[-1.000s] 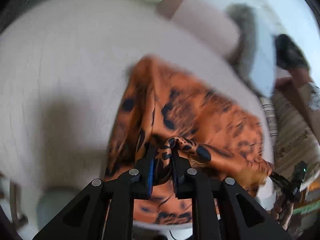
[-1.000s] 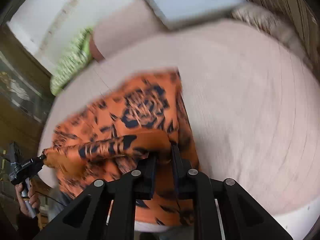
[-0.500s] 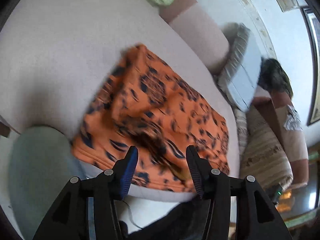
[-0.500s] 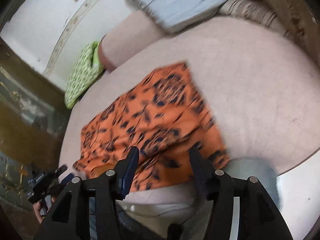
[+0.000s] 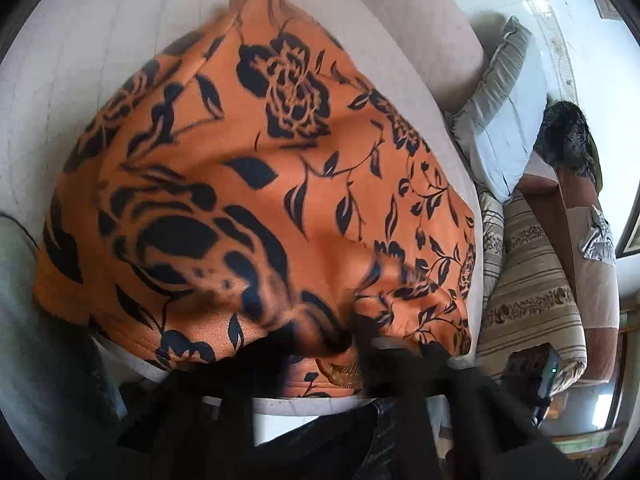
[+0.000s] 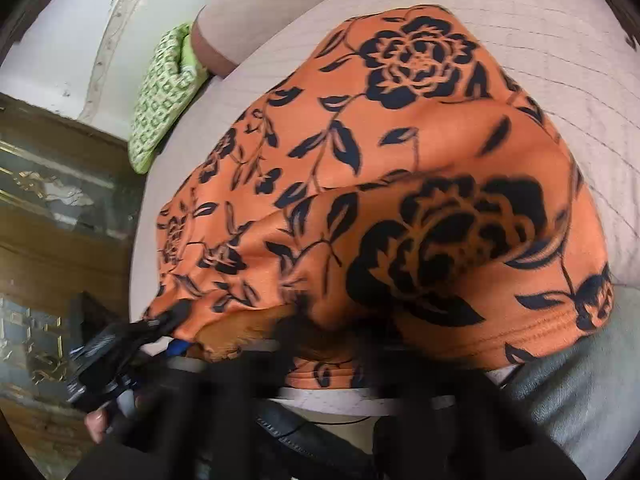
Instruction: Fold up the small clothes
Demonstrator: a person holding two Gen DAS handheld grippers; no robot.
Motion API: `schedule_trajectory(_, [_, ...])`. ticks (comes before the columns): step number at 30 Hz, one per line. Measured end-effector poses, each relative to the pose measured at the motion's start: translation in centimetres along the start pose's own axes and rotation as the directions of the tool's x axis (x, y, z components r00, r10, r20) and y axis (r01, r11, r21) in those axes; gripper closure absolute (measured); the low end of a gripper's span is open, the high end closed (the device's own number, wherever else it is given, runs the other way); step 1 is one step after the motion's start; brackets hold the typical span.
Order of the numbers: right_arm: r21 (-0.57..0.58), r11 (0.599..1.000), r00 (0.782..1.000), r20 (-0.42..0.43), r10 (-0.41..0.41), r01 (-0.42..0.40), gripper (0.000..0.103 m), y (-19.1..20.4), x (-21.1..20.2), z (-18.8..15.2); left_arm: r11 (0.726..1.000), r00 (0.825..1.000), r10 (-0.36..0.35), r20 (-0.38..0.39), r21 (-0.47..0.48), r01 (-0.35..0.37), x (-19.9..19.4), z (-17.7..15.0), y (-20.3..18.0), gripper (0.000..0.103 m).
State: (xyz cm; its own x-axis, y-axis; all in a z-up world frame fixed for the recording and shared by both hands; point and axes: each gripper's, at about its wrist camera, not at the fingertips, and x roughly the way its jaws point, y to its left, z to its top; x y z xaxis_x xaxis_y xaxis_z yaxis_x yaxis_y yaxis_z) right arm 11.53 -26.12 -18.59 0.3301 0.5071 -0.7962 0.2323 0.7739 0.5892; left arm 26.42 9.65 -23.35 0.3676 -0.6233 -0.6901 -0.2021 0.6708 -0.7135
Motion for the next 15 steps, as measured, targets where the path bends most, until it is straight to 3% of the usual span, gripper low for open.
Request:
schedule_trajectory(5, [-0.099, 0.995, 0.999, 0.031, 0.013, -0.01, 0.095, 1.5, -4.0, -0.9, 0.995, 0.997, -0.06, 0.052, 0.086, 0.056, -3.8, -0.8, -0.4, 0.096])
schedule_trajectory(7, [-0.108, 0.994, 1.0, 0.0, 0.028, -0.028, 0.095, 1.2, -4.4, -1.6, 0.993, 0.999, -0.013, 0.045, 0.114, 0.007, -4.0, -1.1, 0.3, 0.096])
schedule_trajectory(10, [-0.102, 0.994, 0.998, -0.061, 0.018, -0.024, 0.095, -0.5, -2.3, -2.8, 0.986, 0.992, 0.128, 0.008, 0.105, -0.128, -1.2, -1.1, 1.9, 0.094])
schedule_trajectory(13, [-0.019, 1.0, 0.994, -0.11, -0.017, 0.015, 0.089, -2.8, 0.1, -3.2, 0.989, 0.988, 0.144, -0.049, 0.05, -0.142, -0.3, -1.3, 2.7, 0.092])
schedule_trajectory(15, [0.006, 1.0, 0.996, -0.085, 0.028, -0.027, 0.086, -2.9, -1.3, -3.2, 0.986, 0.99, 0.135, -0.038, 0.101, -0.13, -1.8, -1.8, 1.7, 0.081])
